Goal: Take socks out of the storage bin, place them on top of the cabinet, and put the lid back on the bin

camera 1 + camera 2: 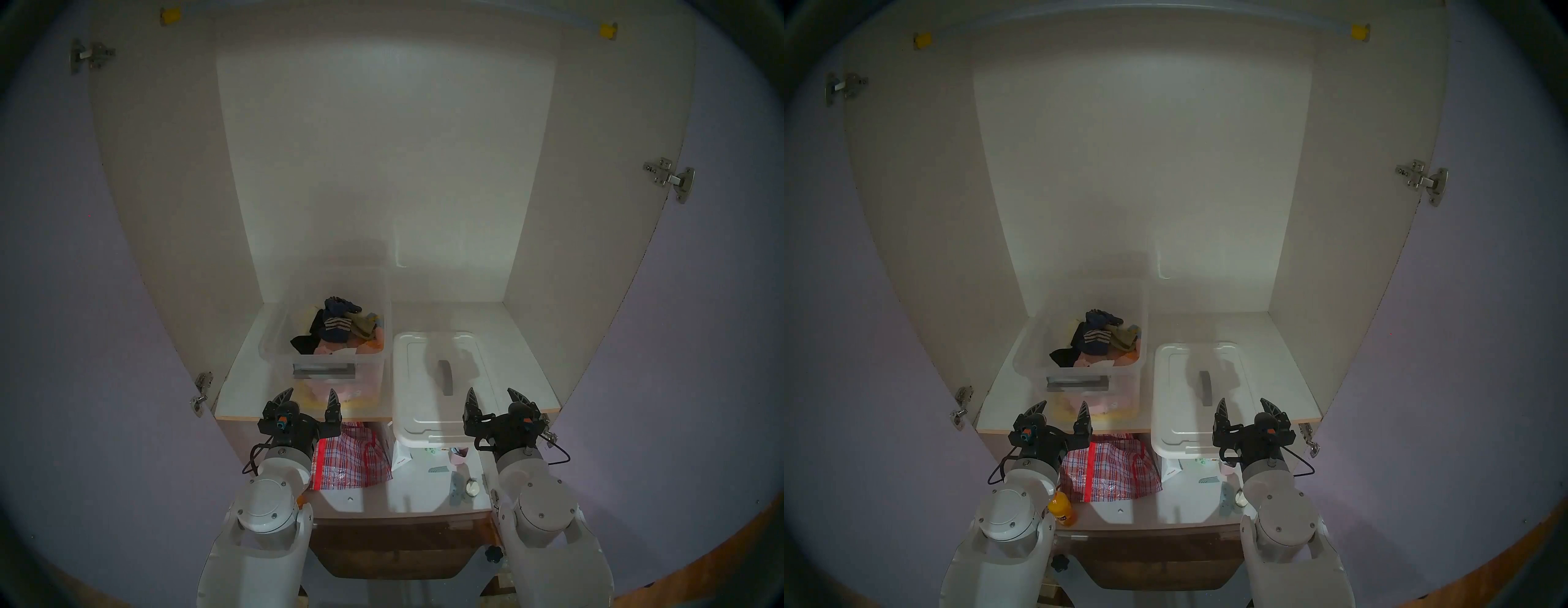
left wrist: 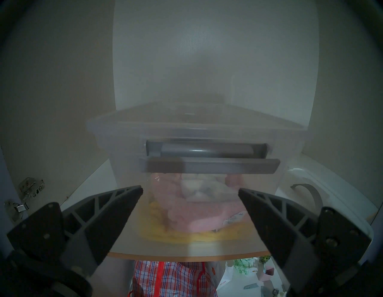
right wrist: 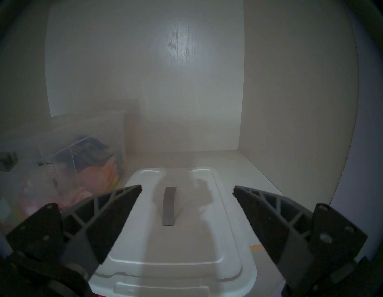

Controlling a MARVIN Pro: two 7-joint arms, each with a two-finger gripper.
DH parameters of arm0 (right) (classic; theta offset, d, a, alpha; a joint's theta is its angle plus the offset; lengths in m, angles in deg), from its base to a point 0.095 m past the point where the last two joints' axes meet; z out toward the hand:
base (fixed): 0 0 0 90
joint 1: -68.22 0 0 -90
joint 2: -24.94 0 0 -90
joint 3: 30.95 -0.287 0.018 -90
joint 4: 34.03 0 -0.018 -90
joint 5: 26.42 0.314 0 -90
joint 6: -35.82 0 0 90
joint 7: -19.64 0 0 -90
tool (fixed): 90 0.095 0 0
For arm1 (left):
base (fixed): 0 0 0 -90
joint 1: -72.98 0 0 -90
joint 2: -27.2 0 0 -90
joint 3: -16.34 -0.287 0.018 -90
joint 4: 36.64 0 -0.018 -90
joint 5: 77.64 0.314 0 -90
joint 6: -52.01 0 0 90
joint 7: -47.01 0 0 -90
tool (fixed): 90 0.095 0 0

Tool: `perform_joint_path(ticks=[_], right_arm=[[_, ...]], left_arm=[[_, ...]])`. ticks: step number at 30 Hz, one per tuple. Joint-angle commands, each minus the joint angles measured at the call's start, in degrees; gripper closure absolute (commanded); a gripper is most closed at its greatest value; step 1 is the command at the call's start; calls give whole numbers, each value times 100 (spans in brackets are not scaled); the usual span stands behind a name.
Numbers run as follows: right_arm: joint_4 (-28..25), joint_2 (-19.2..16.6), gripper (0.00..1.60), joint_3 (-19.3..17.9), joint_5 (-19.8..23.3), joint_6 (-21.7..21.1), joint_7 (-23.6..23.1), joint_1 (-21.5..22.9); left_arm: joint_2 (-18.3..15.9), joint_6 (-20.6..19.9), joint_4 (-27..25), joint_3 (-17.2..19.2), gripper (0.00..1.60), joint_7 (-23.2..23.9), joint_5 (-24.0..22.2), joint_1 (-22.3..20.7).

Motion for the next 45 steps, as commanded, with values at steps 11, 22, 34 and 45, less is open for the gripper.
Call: perform_joint_path(ticks=[11, 22, 34, 45], right_arm=[[-368, -136, 0, 537, 319, -376, -665, 634], [-463, 16, 0, 612, 821, -1693, -1104, 1607], [-90, -181, 0, 878, 874, -2315, -1728, 2605], [974, -80, 0, 1214, 732, -3355, -1953, 4013]], left_arm=[[-5, 28, -133, -14, 0, 14, -7, -36], [-5, 30, -129, -15, 0, 11, -7, -39], [-7, 27, -136, -15, 0, 13, -9, -35], [-5, 32, -124, -16, 0, 7, -6, -41]])
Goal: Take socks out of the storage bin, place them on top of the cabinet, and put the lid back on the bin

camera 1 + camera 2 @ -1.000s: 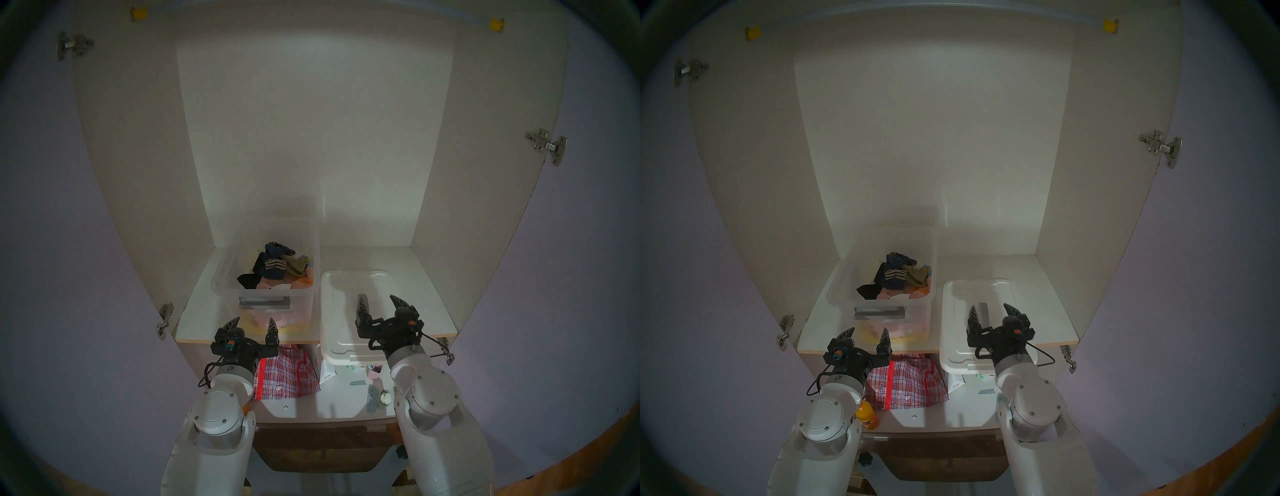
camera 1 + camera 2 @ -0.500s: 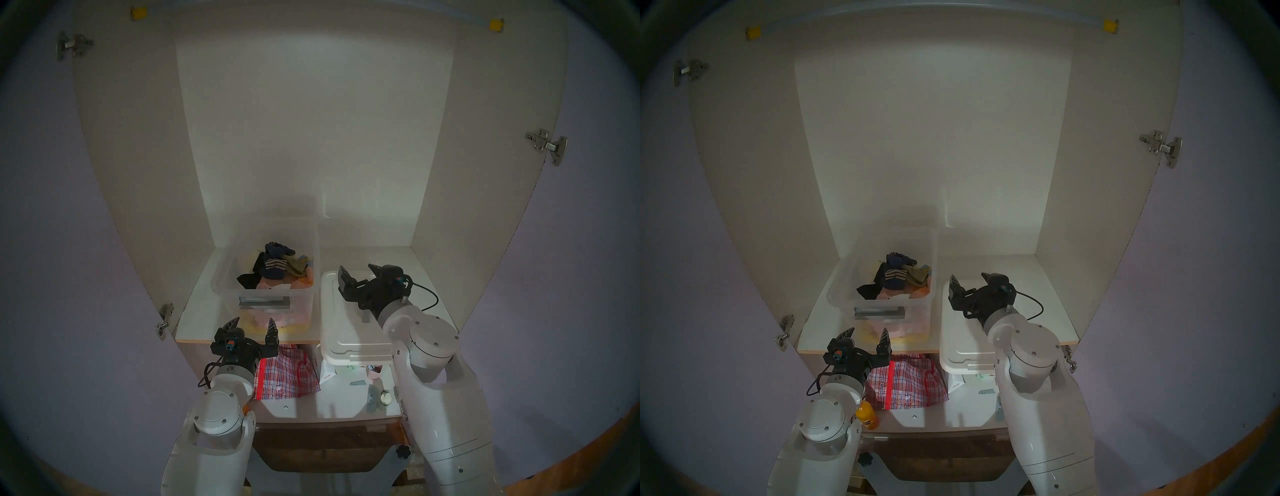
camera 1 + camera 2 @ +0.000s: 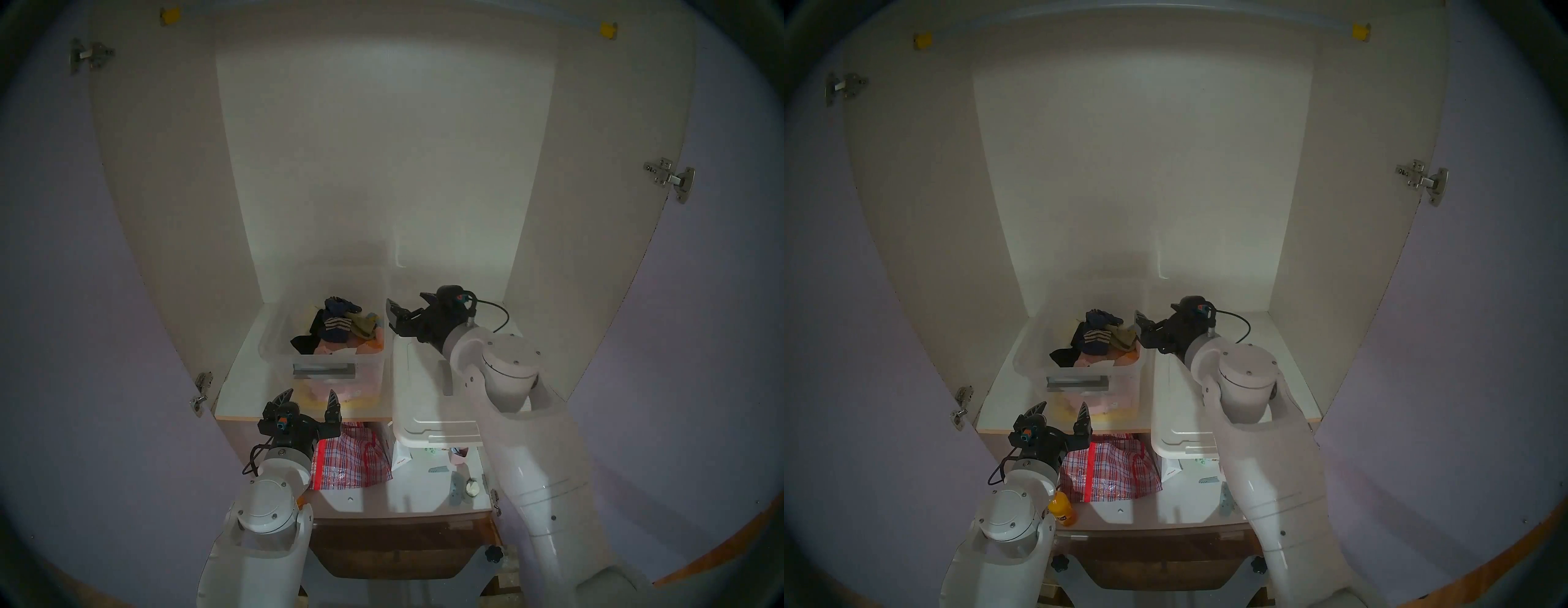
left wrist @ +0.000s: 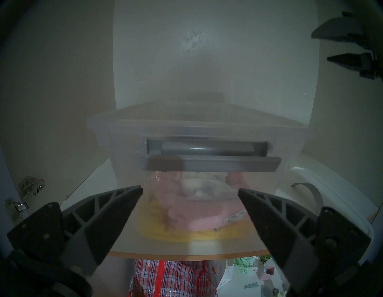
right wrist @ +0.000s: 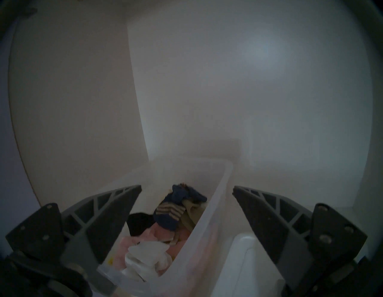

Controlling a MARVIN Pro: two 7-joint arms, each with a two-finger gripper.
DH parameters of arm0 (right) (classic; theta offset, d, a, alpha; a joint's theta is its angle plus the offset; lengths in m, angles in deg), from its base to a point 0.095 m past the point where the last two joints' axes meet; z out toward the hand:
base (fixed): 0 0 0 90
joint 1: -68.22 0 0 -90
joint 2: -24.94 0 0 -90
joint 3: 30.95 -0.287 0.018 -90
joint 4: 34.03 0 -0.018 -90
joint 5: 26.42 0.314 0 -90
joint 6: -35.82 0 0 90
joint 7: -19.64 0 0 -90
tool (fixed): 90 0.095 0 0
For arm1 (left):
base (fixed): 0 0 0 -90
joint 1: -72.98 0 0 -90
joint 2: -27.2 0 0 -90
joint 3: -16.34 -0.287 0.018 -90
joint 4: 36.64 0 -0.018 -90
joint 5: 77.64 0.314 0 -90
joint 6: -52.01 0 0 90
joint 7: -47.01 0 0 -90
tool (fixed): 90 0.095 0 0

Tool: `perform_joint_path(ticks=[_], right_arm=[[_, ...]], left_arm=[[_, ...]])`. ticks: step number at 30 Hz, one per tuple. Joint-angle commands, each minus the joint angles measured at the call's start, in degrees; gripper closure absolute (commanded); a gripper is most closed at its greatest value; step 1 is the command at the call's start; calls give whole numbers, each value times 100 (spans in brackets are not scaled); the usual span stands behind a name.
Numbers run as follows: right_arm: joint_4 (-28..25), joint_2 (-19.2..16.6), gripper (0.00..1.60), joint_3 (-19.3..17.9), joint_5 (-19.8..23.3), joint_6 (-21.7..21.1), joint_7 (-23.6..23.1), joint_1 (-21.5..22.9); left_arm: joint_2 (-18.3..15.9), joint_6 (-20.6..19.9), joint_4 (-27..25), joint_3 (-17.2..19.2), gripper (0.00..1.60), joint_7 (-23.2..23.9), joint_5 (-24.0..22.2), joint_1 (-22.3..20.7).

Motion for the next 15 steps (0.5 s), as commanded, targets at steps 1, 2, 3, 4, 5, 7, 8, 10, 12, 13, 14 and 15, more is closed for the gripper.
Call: perform_joint_path(ticks=[1, 2, 3, 4, 5, 7, 8, 10, 12, 13, 14, 15], right_arm=[[261, 102, 0, 192, -168, -153, -90, 853], [261, 102, 0, 192, -168, -153, -90, 853], [392, 167, 0, 190, -142, -143, -115, 1031], [392, 167, 0, 190, -142, -143, -115, 1031], [357, 248, 0, 156, -223, -76, -52, 1014], [562, 278, 0, 169, -213, -60, -155, 1244], [651, 262, 0, 199, -233, -25, -175, 1350], [833, 186, 0, 265, -200, 6, -328, 1517], [885, 178, 0, 273, -197, 40, -364, 1553], [939, 153, 0, 294, -178, 93, -410, 1592], [963, 143, 0, 302, -167, 120, -430, 1608], [979, 134, 0, 307, -158, 146, -447, 1618]], left_arm=[[1, 34, -126, -13, 0, 14, -4, -51], [1, 34, -126, -13, 0, 14, -4, -51], [1, 35, -124, -14, 0, 13, -4, -52], [1, 35, -124, -14, 0, 13, -4, -52], [0, 35, -123, -14, 0, 13, -4, -53], [0, 36, -124, -14, 0, 12, -4, -53], [0, 36, -126, -14, 0, 13, -4, -52], [-2, 34, -136, -15, 0, 16, -7, -47], [-3, 33, -139, -15, 0, 17, -8, -45], [-4, 30, -145, -15, 0, 19, -10, -42], [-5, 29, -148, -15, 0, 21, -11, -40], [-6, 26, -152, -15, 0, 22, -12, -38]])
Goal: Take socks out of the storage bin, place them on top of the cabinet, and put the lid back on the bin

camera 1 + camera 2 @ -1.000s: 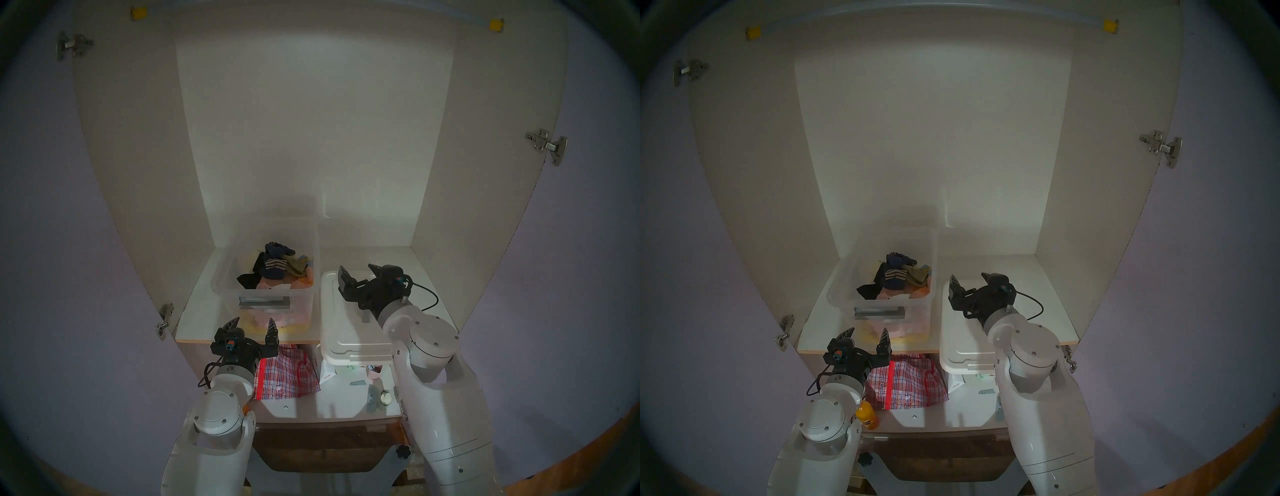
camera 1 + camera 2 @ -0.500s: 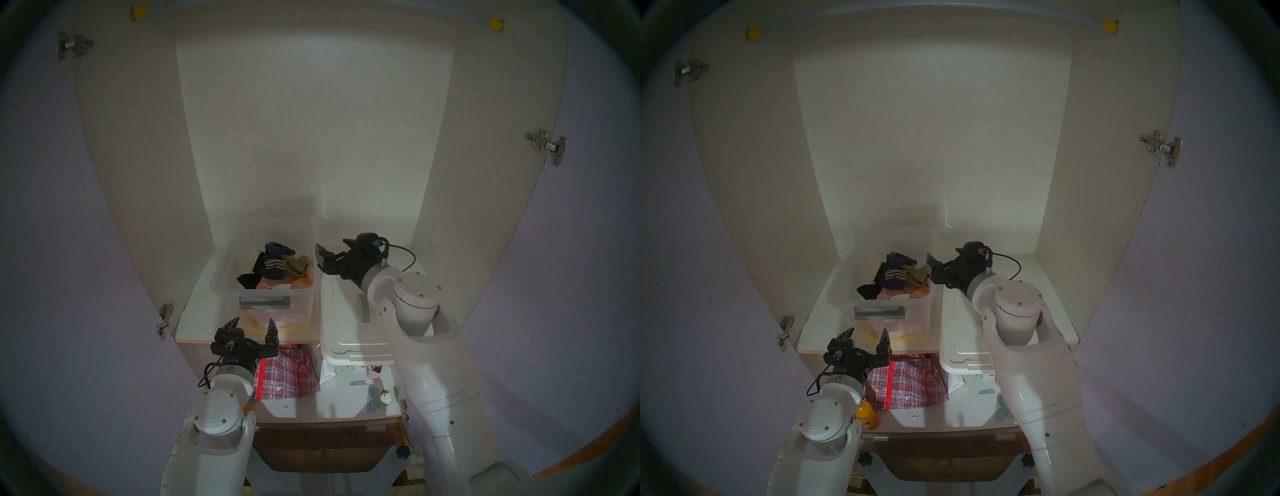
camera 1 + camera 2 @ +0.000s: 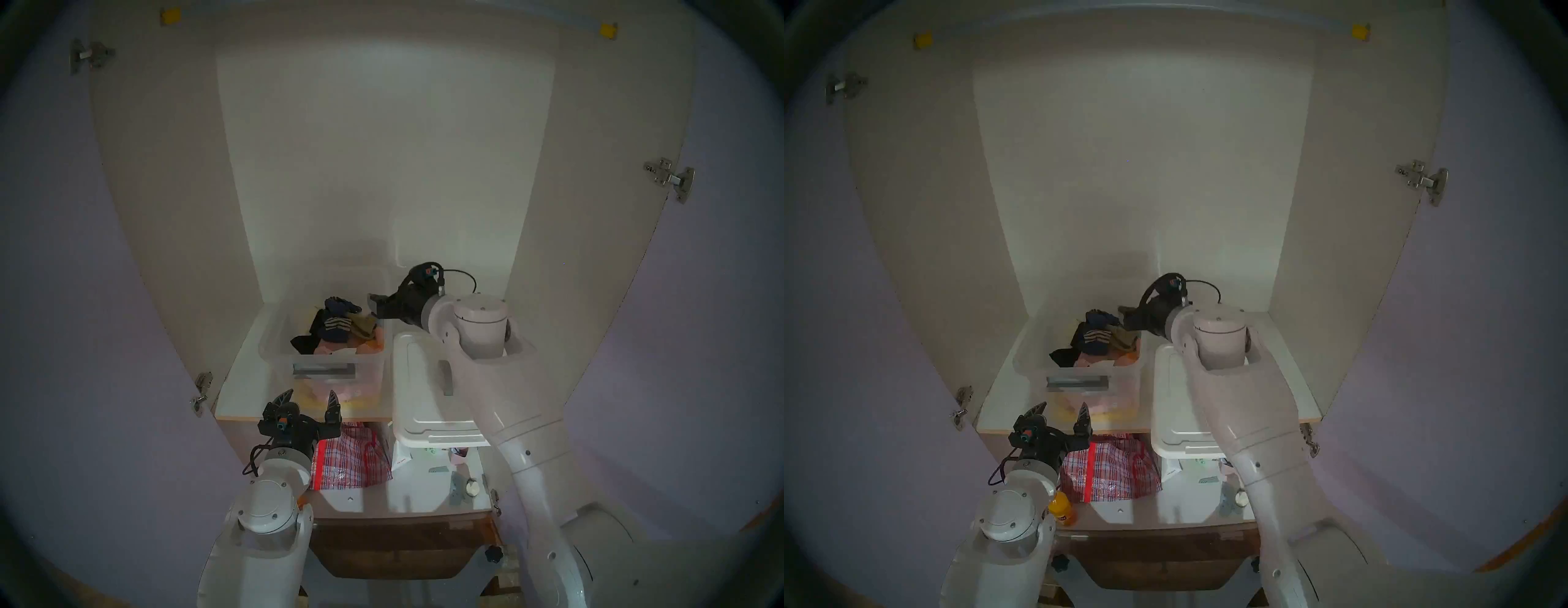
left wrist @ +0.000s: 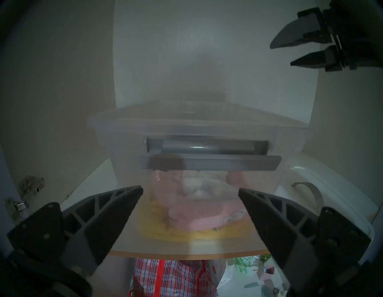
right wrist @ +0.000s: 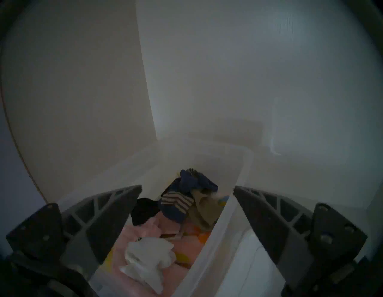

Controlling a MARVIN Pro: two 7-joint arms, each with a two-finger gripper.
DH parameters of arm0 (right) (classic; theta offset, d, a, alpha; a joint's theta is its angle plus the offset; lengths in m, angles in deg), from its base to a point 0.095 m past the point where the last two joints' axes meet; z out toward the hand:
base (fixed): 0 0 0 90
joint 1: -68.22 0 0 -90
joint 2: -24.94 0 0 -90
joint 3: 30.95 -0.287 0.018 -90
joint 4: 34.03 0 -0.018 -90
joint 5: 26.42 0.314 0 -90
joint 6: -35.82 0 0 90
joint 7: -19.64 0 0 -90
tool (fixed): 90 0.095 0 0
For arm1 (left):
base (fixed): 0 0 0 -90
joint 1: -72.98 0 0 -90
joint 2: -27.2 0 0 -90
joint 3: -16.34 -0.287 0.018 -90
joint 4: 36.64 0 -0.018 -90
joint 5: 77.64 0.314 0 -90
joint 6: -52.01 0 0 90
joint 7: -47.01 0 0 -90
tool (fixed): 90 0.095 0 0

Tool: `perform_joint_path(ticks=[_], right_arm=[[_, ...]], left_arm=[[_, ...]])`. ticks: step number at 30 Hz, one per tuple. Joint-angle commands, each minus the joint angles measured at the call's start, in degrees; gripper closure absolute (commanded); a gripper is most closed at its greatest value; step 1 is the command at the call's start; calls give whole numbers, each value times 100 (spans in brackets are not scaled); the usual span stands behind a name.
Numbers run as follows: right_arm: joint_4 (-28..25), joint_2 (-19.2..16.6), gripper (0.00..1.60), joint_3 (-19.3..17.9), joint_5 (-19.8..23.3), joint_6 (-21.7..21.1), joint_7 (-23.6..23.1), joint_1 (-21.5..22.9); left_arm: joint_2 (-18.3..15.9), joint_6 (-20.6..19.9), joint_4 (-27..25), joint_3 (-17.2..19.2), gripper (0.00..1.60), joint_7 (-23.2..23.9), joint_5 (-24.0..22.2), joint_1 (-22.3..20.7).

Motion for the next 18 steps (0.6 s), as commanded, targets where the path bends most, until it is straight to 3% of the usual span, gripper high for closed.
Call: perform_joint_path(ticks=[1, 18], right_arm=[[16, 4, 0, 20, 65, 275, -179, 152], [43, 3, 0, 14, 64, 317, -219, 161]], left_arm=[[-4, 27, -161, -14, 0, 27, -12, -40], [-4, 26, -161, -14, 0, 27, -12, -40]])
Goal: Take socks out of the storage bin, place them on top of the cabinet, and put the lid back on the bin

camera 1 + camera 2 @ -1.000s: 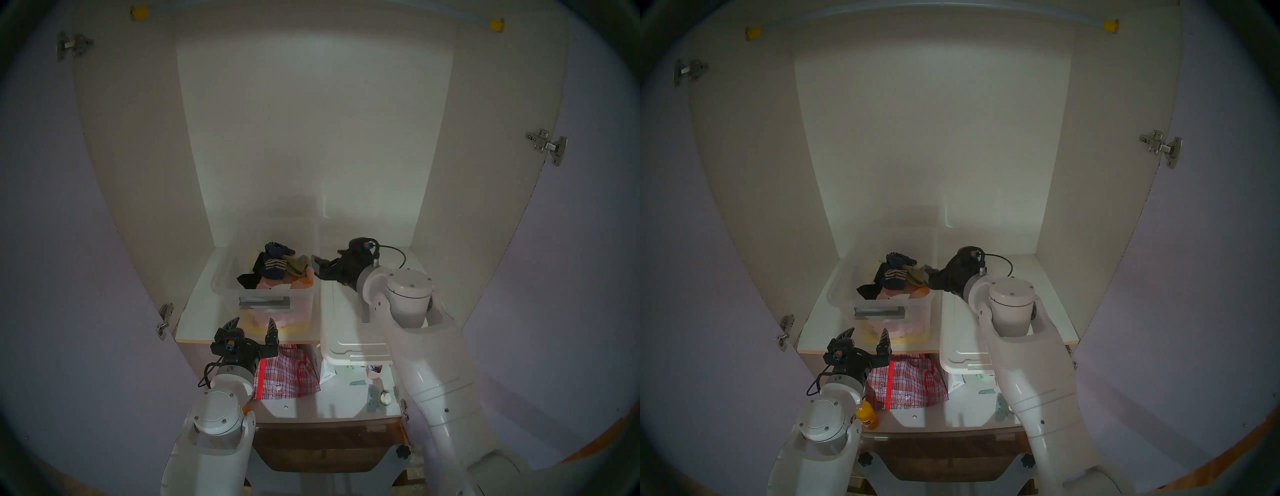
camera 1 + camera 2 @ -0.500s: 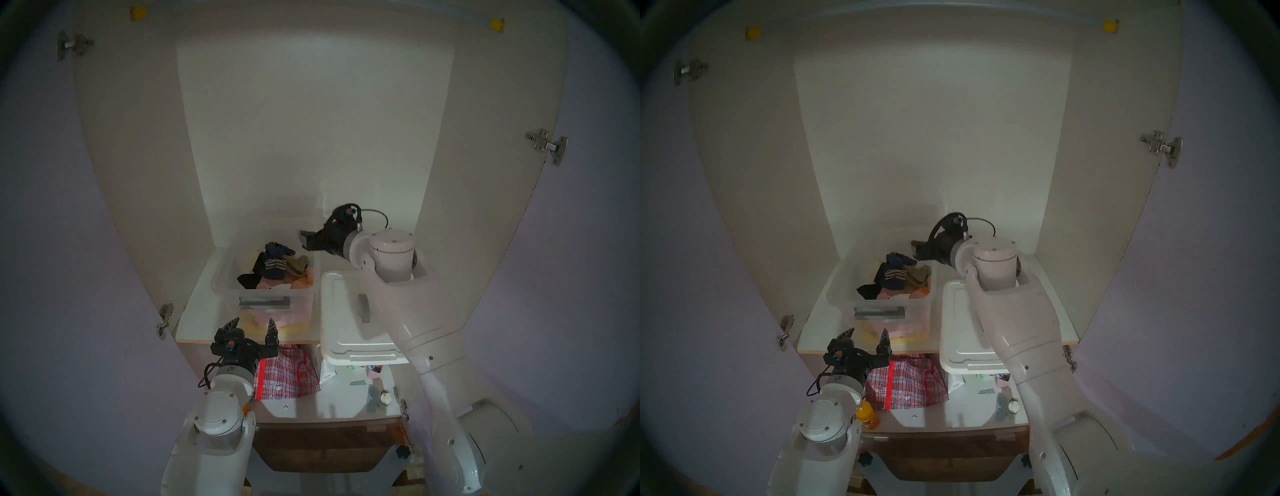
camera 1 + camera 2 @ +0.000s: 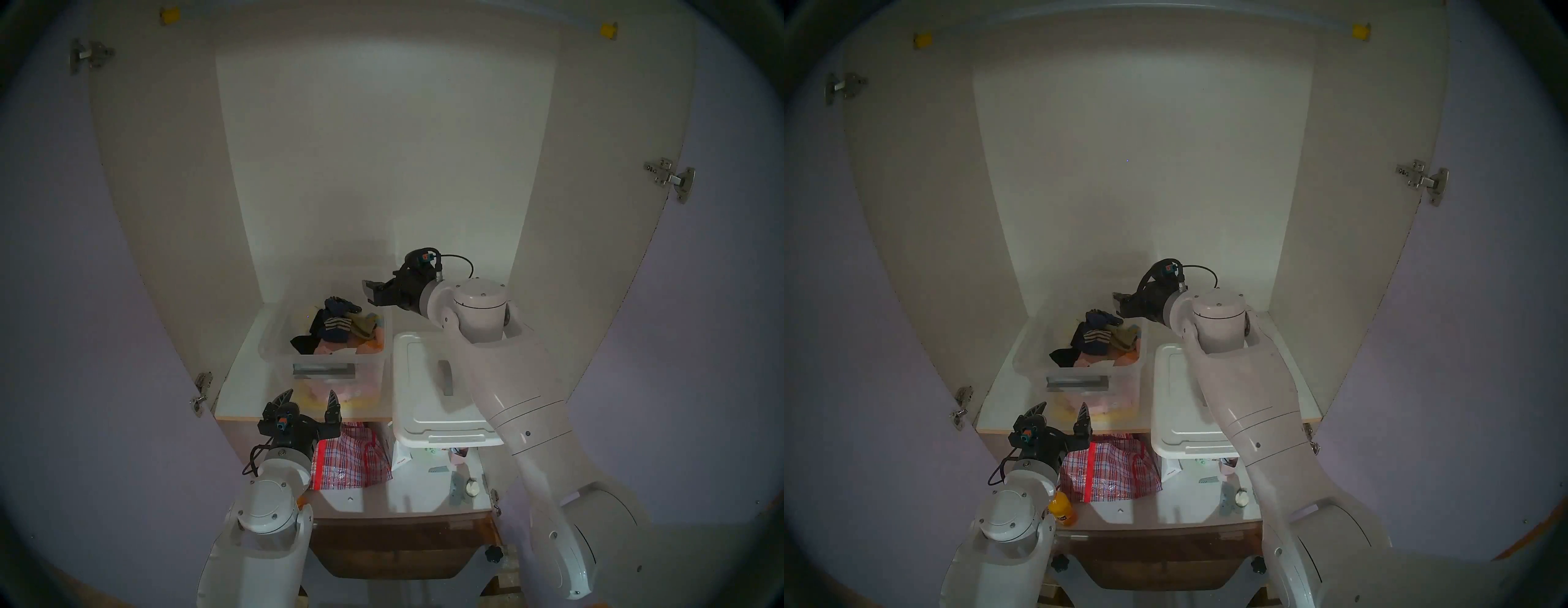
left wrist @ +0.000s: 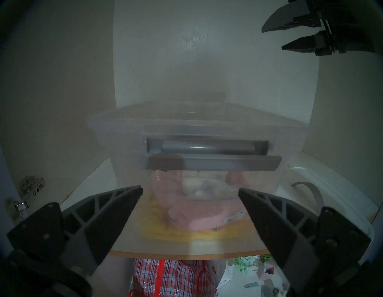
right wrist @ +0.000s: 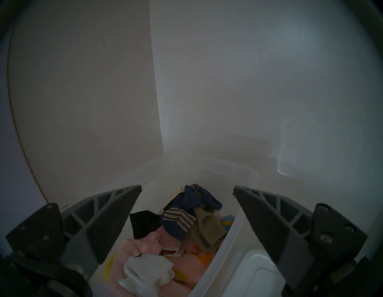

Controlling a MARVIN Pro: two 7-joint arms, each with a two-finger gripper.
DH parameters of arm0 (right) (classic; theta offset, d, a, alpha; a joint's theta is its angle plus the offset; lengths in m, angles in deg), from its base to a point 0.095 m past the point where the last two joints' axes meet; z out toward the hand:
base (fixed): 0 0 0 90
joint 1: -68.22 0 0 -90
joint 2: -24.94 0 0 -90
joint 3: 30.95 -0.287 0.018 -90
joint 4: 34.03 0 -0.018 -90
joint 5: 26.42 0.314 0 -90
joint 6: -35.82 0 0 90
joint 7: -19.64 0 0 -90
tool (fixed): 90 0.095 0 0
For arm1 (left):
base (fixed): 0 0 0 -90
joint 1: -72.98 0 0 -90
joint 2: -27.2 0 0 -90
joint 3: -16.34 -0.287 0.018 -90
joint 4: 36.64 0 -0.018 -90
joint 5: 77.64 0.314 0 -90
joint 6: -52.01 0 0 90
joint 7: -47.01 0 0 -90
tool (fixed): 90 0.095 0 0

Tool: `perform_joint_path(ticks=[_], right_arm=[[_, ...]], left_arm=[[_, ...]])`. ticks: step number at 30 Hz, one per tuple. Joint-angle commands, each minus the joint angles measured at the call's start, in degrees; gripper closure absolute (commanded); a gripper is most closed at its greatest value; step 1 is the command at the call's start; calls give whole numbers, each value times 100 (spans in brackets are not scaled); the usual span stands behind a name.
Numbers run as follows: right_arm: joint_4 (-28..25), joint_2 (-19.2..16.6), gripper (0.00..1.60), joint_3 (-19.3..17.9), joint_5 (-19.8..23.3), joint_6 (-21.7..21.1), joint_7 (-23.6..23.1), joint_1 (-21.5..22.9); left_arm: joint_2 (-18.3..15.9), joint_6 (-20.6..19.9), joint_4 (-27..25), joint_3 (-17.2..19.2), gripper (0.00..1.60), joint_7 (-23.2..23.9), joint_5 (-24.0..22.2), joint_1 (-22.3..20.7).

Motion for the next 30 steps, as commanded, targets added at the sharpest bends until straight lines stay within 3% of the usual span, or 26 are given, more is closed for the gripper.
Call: perform_joint_path(ticks=[1, 16, 19, 23, 27, 28, 30], right_arm=[[-123, 41, 0, -25, 25, 128, -17, 98], [-59, 65, 0, 51, -54, 182, -3, 136], [283, 267, 0, 279, -243, 235, 209, 329], [1148, 538, 0, 485, -338, 332, 382, 817], [2119, 684, 0, 529, -297, 392, 94, 1450], [2038, 777, 0, 414, -452, 411, 138, 1348], [2450, 833, 0, 407, -388, 322, 1, 1679]], left_arm=[[-3, 28, -155, -14, 0, 26, -11, -42], [-3, 28, -154, -14, 0, 26, -11, -42], [-2, 31, -149, -14, 0, 23, -9, -45], [-2, 32, -148, -15, 0, 23, -9, -45], [-2, 33, -145, -15, 0, 21, -8, -47], [-2, 34, -143, -15, 0, 20, -8, -48], [-1, 35, -139, -15, 0, 18, -7, -50]])
